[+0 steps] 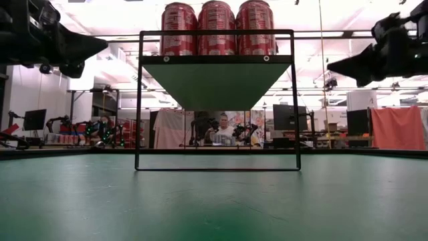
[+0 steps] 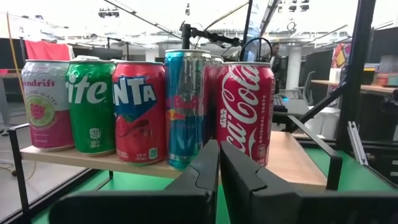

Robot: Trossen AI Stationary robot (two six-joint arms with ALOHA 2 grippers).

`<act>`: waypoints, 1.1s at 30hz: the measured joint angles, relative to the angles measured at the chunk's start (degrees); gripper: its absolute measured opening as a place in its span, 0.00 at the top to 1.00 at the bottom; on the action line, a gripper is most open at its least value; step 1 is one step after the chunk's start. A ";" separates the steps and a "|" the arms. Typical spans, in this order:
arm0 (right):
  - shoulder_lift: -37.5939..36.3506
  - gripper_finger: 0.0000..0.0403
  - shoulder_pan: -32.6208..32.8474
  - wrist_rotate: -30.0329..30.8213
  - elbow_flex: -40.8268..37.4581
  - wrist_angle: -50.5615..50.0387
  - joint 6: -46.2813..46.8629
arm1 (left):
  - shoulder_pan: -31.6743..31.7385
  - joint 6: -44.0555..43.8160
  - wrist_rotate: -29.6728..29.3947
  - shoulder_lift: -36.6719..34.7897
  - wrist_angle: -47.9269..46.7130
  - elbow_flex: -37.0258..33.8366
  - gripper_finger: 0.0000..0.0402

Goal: Place canned beverage on shelf
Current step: Return to Home Position

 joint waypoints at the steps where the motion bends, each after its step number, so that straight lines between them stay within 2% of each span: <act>1: 0.00 0.98 -0.01 1.80 0.00 -0.48 -0.70 | 0.00 -0.02 -0.02 0.00 0.00 0.00 1.00; 4: 0.02 0.98 -0.01 4.91 -0.02 -0.45 -1.34 | 0.00 -0.08 -0.02 0.00 -0.07 0.00 1.00; 33: 0.00 0.98 0.00 4.89 -0.07 -0.46 -1.34 | 0.00 -0.20 -0.07 0.04 -0.13 0.02 1.00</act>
